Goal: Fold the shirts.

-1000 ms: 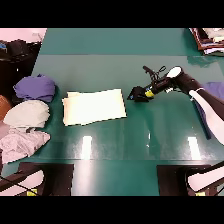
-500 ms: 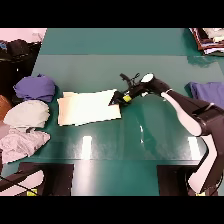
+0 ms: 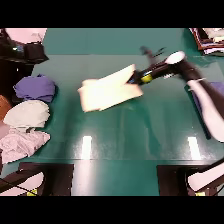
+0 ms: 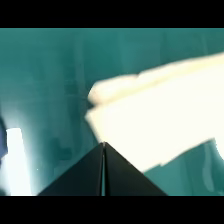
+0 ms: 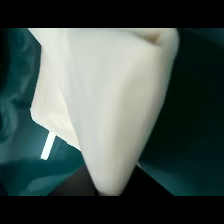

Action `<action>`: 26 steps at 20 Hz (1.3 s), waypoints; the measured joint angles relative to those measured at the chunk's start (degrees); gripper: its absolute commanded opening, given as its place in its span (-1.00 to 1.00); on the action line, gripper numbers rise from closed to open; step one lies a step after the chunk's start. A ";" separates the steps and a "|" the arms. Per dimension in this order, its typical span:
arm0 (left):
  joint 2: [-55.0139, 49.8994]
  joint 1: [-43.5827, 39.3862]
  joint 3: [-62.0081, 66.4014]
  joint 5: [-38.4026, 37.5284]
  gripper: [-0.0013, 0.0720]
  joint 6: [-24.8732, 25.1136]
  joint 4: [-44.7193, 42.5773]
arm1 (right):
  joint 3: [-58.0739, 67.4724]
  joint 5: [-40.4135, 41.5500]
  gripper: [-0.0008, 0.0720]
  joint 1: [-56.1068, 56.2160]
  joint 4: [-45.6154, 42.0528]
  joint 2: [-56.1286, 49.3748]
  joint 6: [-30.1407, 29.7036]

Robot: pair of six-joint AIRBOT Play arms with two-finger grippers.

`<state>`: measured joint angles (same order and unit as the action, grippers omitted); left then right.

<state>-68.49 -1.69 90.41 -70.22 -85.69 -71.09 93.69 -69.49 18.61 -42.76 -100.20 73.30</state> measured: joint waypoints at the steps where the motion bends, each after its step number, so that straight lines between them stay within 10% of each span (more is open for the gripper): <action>1: 0.00 -1.75 0.00 0.35 -0.90 0.07 -0.02 | 0.02 -0.04 -0.93 -3.82 -2.34 2.60 1.03; 12: 0.00 -13.00 0.00 5.64 -0.90 0.22 0.26 | 0.11 -0.96 -0.93 -45.51 -12.83 13.29 4.09; 26: 0.00 -13.79 0.00 6.56 -0.90 0.04 0.63 | 13.49 -7.06 -0.93 -54.49 -5.60 14.93 -0.83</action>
<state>-68.49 -15.49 90.41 -63.66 -85.65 -70.46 107.18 -76.55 -35.88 -48.36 -85.27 72.47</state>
